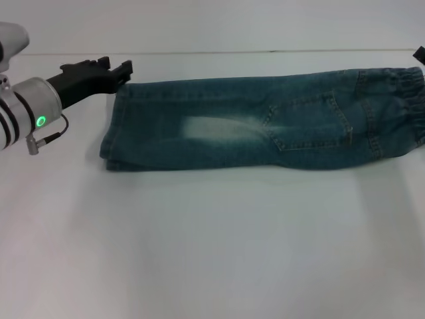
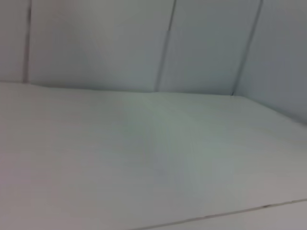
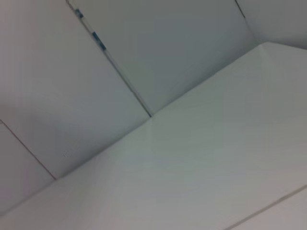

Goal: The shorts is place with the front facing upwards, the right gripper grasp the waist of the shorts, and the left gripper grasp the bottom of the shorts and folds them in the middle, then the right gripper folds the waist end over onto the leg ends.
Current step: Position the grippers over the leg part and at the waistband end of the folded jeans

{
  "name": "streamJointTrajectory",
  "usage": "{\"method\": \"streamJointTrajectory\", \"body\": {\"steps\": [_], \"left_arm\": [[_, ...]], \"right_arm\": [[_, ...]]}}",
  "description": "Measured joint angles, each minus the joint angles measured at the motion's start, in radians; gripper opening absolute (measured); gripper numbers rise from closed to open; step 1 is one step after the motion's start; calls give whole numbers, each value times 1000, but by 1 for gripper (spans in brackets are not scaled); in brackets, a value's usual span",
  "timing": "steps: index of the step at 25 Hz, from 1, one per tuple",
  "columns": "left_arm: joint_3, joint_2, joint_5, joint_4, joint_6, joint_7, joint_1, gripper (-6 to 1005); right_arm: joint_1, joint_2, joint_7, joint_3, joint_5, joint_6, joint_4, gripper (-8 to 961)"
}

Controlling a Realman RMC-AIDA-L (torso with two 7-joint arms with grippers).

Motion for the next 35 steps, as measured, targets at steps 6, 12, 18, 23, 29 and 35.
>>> {"method": "streamJointTrajectory", "body": {"steps": [6,12,18,23,29,35], "left_arm": [[6,-4,-59,17,242,36,63,524],[13,-7,-100,-9,382,153,122,730],[26,-7,-96,-24,381,162,138,749],[27,-7,-94,-34,379,166,140,749],[40,-7,-94,-46,371,168,135,749],[53,-7,-97,-59,358,182,133,749]], "right_arm": [[-111,-6,10,-16,27,-128,-18,585],[-167,-29,60,-88,-28,-133,-20,825],[-142,-57,159,-111,-125,-129,-22,957],[-114,-72,206,-121,-164,-120,-23,958],[-78,-85,270,-136,-249,-91,-23,912],[-48,-100,360,-160,-335,-94,-23,858]]}}
